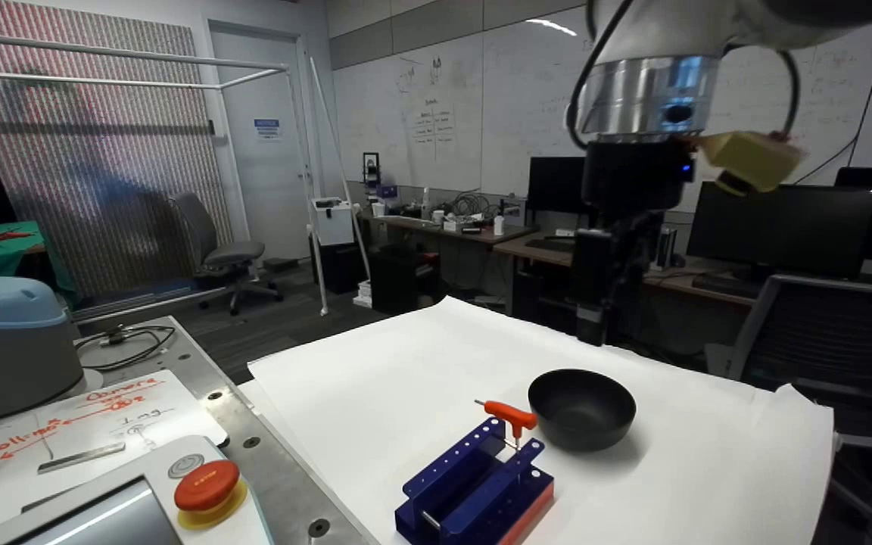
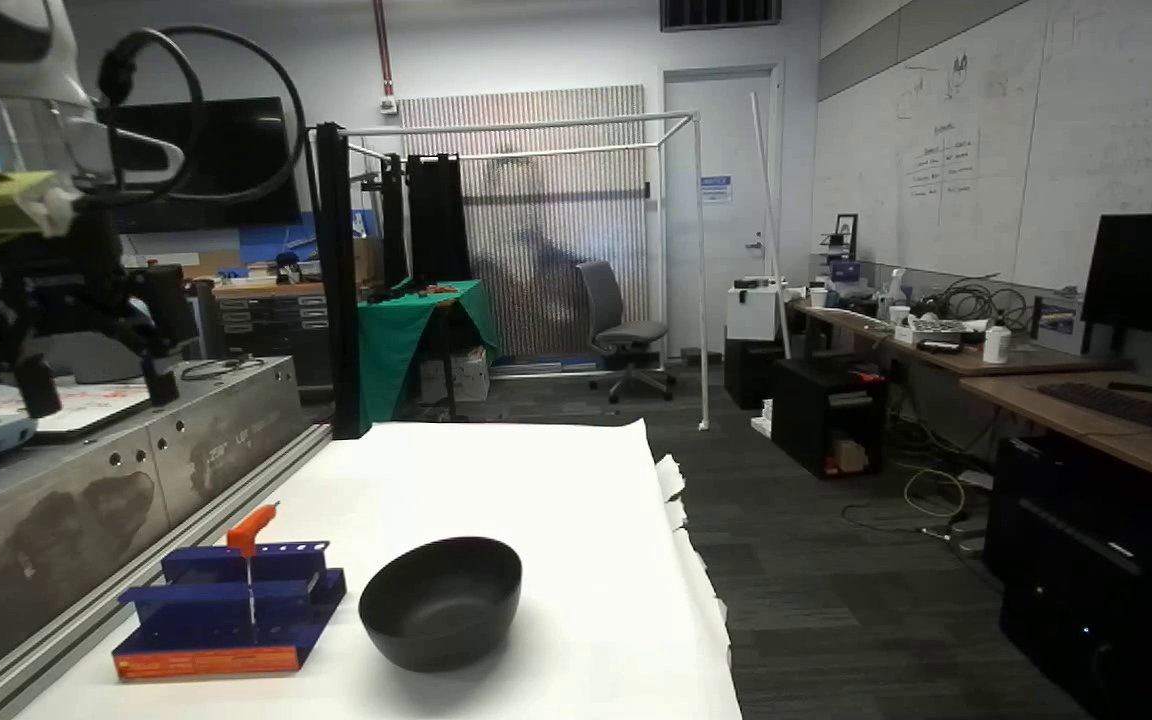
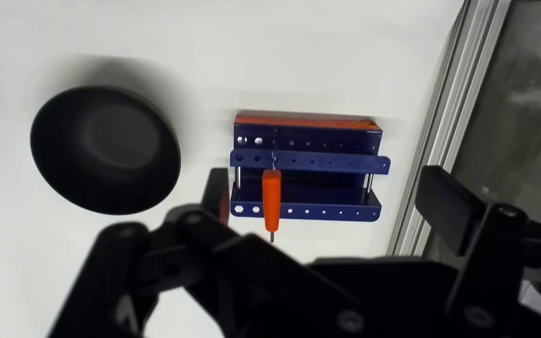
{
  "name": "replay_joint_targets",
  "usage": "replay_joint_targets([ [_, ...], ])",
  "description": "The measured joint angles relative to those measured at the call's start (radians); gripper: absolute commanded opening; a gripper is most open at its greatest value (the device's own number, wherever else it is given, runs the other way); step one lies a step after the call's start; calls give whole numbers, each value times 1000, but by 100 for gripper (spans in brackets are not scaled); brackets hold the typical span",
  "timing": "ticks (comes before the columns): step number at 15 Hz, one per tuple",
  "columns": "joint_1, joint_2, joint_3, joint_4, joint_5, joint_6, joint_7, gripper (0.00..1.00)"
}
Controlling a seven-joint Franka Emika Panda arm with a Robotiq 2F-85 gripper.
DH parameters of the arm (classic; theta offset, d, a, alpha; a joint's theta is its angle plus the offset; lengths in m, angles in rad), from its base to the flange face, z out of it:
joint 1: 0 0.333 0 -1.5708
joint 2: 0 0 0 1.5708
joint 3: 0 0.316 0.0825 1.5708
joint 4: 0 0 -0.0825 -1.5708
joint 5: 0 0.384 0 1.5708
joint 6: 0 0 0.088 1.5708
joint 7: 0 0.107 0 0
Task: Put the orange object in the black bowl
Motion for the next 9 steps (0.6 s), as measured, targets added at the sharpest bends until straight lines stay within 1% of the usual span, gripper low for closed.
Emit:
replay_joint_targets([
  [2,-1,131,-13,98,-25,3,-12,100],
  [5,2,307,-36,226,-28,-2,-48,100],
  [9,9,489,-64,352,-28,-26,-89,100],
])
